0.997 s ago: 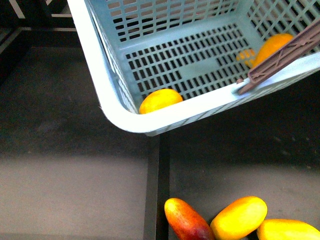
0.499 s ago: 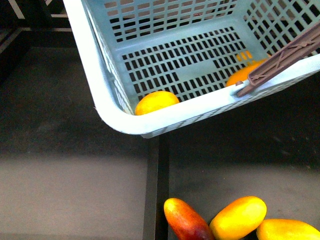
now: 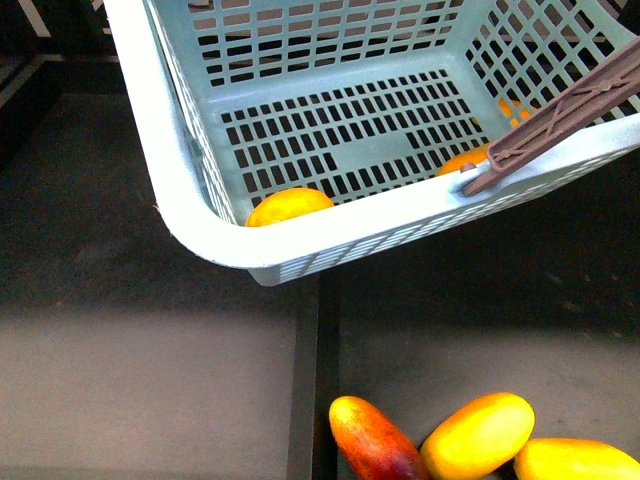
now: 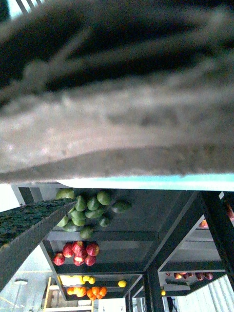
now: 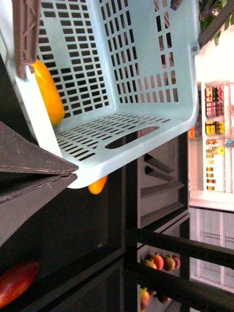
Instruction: Pick lemon and mango into basket
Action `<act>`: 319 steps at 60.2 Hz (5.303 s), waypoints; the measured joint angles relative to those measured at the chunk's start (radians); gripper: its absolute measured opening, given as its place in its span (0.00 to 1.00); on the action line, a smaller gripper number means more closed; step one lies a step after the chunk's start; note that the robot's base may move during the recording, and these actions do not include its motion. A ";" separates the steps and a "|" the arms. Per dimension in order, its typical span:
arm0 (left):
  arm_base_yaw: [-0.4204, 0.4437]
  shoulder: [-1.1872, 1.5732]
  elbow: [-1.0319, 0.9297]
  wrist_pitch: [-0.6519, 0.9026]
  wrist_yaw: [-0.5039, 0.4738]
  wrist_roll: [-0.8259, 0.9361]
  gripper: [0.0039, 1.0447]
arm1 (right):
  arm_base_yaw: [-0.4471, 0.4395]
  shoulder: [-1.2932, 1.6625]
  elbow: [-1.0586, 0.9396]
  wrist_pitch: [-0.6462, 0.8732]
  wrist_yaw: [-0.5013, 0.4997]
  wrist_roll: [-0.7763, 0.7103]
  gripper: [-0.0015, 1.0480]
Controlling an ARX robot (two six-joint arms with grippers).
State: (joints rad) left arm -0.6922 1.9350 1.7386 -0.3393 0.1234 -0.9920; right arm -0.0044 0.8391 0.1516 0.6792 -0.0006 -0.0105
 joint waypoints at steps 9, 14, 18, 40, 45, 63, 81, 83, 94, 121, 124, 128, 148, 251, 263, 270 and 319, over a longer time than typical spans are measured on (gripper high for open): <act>-0.001 0.000 0.000 0.000 0.008 0.000 0.26 | 0.000 -0.097 -0.051 -0.049 0.000 0.000 0.02; -0.001 0.000 0.000 0.000 0.011 -0.001 0.26 | 0.001 -0.147 -0.071 -0.079 0.000 0.000 0.02; -0.001 0.000 0.000 0.000 0.010 0.000 0.26 | 0.001 -0.180 -0.082 -0.101 0.000 0.000 0.02; 0.000 0.000 0.000 0.000 0.003 0.000 0.26 | 0.002 -0.350 -0.134 -0.197 0.001 0.000 0.02; 0.000 0.000 0.000 0.000 0.003 0.000 0.26 | 0.002 -0.396 -0.134 -0.238 0.001 0.000 0.02; -0.001 0.000 0.000 0.000 0.008 0.000 0.26 | 0.002 -0.539 -0.134 -0.379 0.001 0.000 0.02; 0.000 0.000 0.000 0.000 0.004 0.000 0.26 | 0.002 -0.631 -0.134 -0.470 0.001 0.000 0.02; 0.000 0.000 0.000 0.000 0.004 0.000 0.26 | 0.002 -0.638 -0.134 -0.477 0.001 0.000 0.02; -0.001 0.000 0.000 0.000 0.007 0.000 0.26 | 0.003 -0.796 -0.134 -0.664 0.001 0.000 0.02; -0.001 0.000 0.000 0.000 0.001 0.001 0.25 | 0.003 -0.833 -0.134 -0.678 0.001 0.000 0.09; -0.001 0.000 0.000 0.000 0.002 0.000 0.25 | 0.003 -0.833 -0.134 -0.678 0.001 0.000 0.21; -0.002 0.000 0.000 0.000 0.004 0.000 0.25 | 0.003 -0.833 -0.134 -0.678 0.001 0.000 0.32; -0.002 0.000 0.000 0.000 0.006 0.000 0.25 | 0.003 -0.833 -0.134 -0.678 0.001 0.000 0.87; 0.544 0.305 -0.060 0.347 -0.616 -0.649 0.08 | 0.003 -0.834 -0.134 -0.678 0.001 0.003 0.92; 0.563 0.307 -0.063 0.317 -0.691 -0.628 0.08 | 0.003 -0.834 -0.134 -0.678 0.001 0.003 0.92; 0.560 0.306 -0.103 0.311 -0.699 -0.648 0.08 | 0.003 -0.834 -0.134 -0.678 0.001 0.003 0.92; 0.505 0.149 -0.137 -0.066 -0.749 -0.911 0.80 | 0.003 -0.834 -0.134 -0.678 0.001 0.003 0.92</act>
State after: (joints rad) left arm -0.1875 2.0842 1.6012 -0.4049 -0.6254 -1.9026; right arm -0.0017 0.0055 0.0174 0.0013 0.0002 -0.0071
